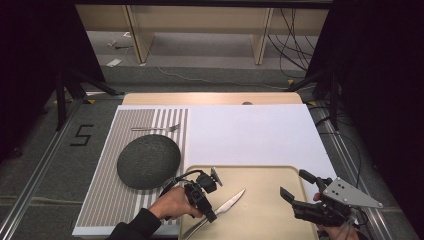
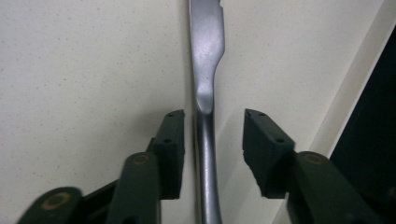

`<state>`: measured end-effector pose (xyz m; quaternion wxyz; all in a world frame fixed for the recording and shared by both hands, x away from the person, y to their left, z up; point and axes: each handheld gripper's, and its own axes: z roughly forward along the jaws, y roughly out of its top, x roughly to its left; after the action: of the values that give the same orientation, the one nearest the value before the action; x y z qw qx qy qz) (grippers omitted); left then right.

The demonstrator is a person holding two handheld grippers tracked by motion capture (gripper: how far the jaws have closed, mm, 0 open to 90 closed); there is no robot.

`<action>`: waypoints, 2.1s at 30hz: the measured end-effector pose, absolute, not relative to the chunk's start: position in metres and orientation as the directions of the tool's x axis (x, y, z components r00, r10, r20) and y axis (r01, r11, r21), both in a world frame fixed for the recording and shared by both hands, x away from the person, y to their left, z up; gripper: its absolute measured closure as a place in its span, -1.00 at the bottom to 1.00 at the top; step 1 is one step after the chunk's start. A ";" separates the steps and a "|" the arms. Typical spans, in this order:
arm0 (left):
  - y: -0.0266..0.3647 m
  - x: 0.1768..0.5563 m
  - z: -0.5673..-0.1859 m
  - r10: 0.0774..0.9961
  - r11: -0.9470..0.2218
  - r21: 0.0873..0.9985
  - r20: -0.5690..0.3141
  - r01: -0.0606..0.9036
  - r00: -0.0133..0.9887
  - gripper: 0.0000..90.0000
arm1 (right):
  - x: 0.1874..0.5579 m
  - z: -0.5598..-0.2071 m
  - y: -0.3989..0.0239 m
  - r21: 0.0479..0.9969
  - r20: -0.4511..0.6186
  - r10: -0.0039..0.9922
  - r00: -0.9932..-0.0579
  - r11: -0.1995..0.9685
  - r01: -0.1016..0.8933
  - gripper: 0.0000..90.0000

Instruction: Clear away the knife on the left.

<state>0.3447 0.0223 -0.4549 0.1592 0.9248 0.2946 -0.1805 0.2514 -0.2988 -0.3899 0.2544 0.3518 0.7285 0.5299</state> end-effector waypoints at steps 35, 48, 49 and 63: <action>-0.002 0.322 -0.450 0.348 -0.822 0.366 -0.284 0.437 0.893 0.90 | 0.251 -0.390 -0.296 0.951 -0.005 0.776 -0.631 0.199 0.238 -0.55; -0.008 0.325 -0.458 0.348 -0.833 0.357 -0.254 0.422 0.902 0.99 | 0.251 -0.390 -0.296 0.949 -0.005 0.774 -0.633 0.202 0.240 -0.55; -0.008 0.325 -0.458 0.350 -0.832 0.359 -0.255 0.424 0.902 0.99 | 0.251 -0.390 -0.296 0.949 -0.004 0.774 -0.633 0.202 0.240 -0.55; -0.003 0.333 -0.461 0.418 -0.812 0.353 -0.205 0.465 0.885 0.99 | 0.250 -0.390 -0.296 0.950 -0.004 0.774 -0.633 0.200 0.239 -0.54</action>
<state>0.3332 -0.0032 -0.4607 0.2000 0.9500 0.2326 -0.0588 0.2502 -0.2961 -0.3902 0.2527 0.3460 0.7323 0.5293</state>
